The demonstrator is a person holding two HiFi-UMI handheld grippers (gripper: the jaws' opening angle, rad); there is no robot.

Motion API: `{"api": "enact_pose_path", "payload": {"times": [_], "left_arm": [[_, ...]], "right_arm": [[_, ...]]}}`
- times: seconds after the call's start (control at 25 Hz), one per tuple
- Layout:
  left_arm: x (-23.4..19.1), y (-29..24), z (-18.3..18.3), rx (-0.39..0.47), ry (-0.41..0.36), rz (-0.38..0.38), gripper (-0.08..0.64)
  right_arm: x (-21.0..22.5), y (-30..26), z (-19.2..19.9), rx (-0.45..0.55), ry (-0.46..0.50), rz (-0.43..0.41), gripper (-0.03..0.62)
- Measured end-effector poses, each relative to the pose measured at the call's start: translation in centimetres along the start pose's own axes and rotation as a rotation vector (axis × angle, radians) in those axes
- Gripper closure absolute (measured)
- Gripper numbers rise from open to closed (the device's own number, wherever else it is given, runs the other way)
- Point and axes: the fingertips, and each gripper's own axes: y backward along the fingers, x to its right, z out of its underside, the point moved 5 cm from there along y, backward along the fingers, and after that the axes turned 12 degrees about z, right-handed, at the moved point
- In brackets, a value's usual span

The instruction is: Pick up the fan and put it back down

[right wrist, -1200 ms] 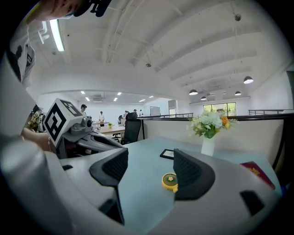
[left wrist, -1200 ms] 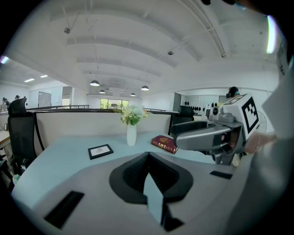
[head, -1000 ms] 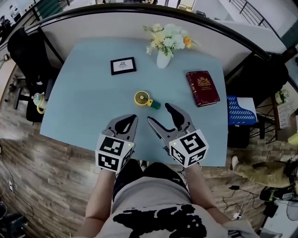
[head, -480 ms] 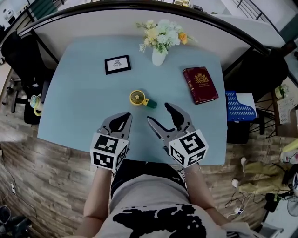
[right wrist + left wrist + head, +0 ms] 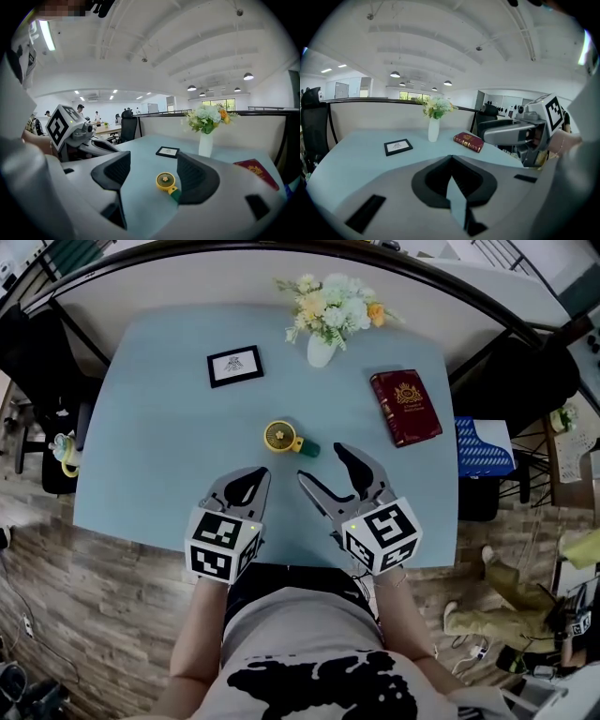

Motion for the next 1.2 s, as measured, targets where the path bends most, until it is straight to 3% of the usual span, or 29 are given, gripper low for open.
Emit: {"api": "enact_pose_path", "payload": {"times": [0.52,1.2], "left_arm": [[-2.3,-1.2,1.2,-0.024,0.039,0.06,0.549],[-4.3,-4.7,4.2,-0.09,0.123,0.116,0.549]], "right_arm": [[-0.4,-3.3,1.1,-0.092,0.044,0.001,0.295],[1.4,-7.6,5.7,-0.275,0.045,-0.007,0.29]]}}
